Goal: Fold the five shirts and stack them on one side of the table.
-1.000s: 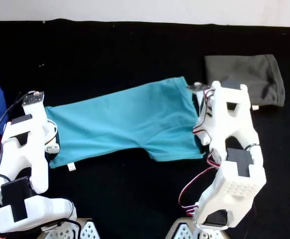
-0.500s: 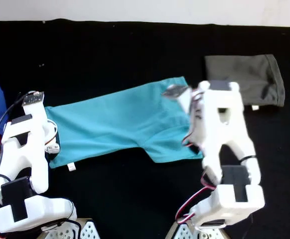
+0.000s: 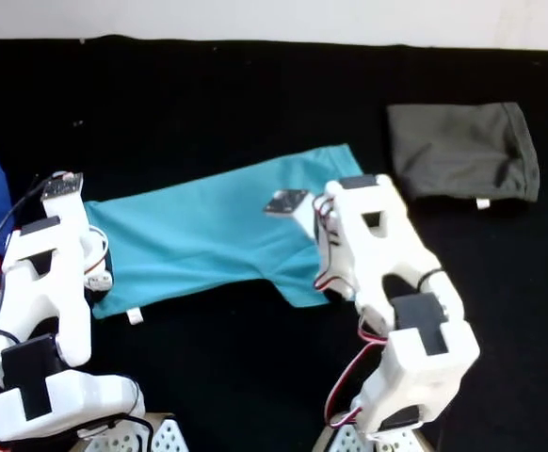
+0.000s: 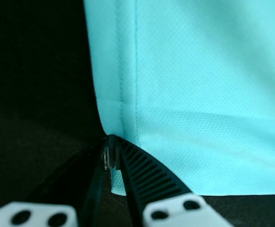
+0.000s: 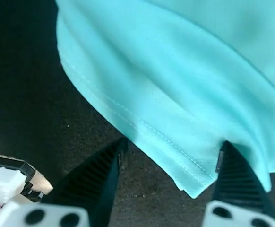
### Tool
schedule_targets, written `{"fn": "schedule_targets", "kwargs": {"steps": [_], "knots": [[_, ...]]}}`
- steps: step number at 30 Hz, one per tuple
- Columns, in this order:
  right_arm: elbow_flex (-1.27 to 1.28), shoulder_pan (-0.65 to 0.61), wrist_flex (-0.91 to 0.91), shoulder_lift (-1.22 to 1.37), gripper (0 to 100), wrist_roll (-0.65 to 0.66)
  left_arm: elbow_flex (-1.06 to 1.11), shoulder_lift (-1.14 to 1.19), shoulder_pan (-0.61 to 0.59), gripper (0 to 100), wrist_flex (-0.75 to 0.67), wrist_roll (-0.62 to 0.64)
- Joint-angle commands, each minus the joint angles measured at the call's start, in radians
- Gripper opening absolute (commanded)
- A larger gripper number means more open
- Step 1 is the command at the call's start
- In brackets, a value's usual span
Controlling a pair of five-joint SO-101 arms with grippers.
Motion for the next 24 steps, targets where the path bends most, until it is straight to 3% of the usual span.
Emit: {"fn": "schedule_targets", "kwargs": {"steps": [1,7,11,24], "knots": [[0.004,-0.007,-0.035,0.041,29.3,-0.011,-0.001,-0.002,-0.015,1,-0.029,0.009],[0.004,-0.005,-0.094,0.119,25.0,-0.011,-0.001,-0.002,-0.015,1,-0.029,0.009],[0.002,-0.005,-0.124,0.148,0.0,-0.011,-0.001,-0.002,-0.015,1,-0.029,0.009],[-0.139,0.07,0.111,-0.056,0.6,-0.009,-0.001,-0.002,-0.015,1,-0.029,0.009]]}}
